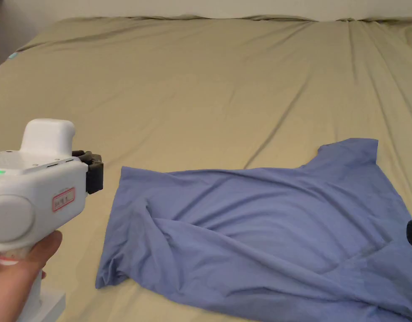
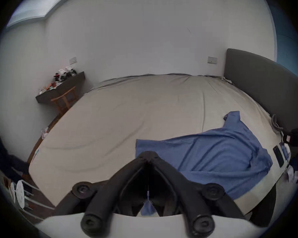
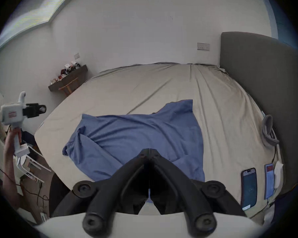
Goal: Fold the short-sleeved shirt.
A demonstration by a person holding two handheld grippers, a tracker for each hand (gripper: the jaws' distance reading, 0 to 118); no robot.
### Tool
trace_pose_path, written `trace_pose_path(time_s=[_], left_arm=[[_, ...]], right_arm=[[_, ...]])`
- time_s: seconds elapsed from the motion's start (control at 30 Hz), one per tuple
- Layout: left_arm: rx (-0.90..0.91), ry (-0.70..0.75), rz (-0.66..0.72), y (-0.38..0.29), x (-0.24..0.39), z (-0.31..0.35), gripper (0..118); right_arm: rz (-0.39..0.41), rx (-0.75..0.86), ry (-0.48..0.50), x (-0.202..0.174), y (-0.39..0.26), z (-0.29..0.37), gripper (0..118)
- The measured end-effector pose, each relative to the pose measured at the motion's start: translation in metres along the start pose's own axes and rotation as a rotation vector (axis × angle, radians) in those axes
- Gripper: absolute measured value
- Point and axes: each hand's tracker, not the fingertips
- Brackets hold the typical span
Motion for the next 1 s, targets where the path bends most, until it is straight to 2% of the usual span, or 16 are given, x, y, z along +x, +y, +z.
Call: trace_pose_path(time_s=[0.13, 0.17, 0.2, 0.23, 0.27, 0.43, 0.53, 0.57, 0.6, 0.63, 0.67, 0.73, 0.77, 0.9, 1.0], left_arm=[[-0.147, -0.061, 0.125, 0.020, -0.021, -0.094, 0], [-0.196, -0.057, 0.169, 0.021, -0.027, -0.118, 7], [-0.261, -0.053, 0.204, 0.020, -0.030, -0.144, 37], [-0.310, -0.055, 0.230, 0.017, -0.035, -0.170, 91], [-0.358, -0.052, 0.240, 0.012, -0.037, -0.191, 98], [-0.476, 0.030, 0.190, -0.010, -0.036, -0.266, 98], [-0.502, 0.024, 0.161, -0.022, -0.031, -0.284, 98], [-0.491, 0.009, 0.160, -0.024, -0.029, -0.285, 94], [-0.486, -0.002, 0.164, -0.026, -0.027, -0.280, 84], [-0.458, -0.006, 0.134, -0.025, -0.023, -0.274, 55], [-0.421, 0.008, 0.087, -0.024, -0.021, -0.269, 32], [-0.415, 0.000, 0.029, -0.020, -0.021, -0.263, 6], [-0.421, -0.007, 0.066, -0.019, -0.020, -0.258, 1], [-0.321, -0.026, -0.008, 0.002, -0.008, -0.222, 2], [-0.235, -0.047, -0.014, 0.018, -0.003, -0.189, 2]], right_arm=[[-0.009, -0.027, -0.013, 0.007, 0.003, -0.013, 2], [-0.015, -0.036, -0.016, 0.007, 0.004, -0.017, 2], [-0.020, -0.048, -0.021, 0.010, 0.004, -0.022, 2], [-0.023, -0.058, -0.031, 0.012, 0.005, -0.026, 2], [-0.026, -0.068, -0.039, 0.014, 0.006, -0.031, 2], [-0.028, -0.128, -0.066, 0.020, 0.008, -0.056, 2], [-0.032, -0.150, -0.071, 0.022, 0.006, -0.066, 2], [-0.034, -0.157, -0.069, 0.022, 0.005, -0.069, 2], [-0.037, -0.167, -0.068, 0.022, 0.004, -0.073, 2], [-0.037, -0.176, -0.068, 0.022, 0.002, -0.076, 2], [-0.038, -0.185, -0.069, 0.023, 0.001, -0.079, 2], [-0.037, -0.218, -0.061, 0.024, -0.002, -0.086, 2], [-0.034, -0.225, -0.059, 0.024, -0.003, -0.088, 2], [-0.027, -0.234, -0.040, 0.027, 0.002, -0.095, 2], [-0.027, -0.210, -0.033, 0.034, 0.024, -0.102, 3]])
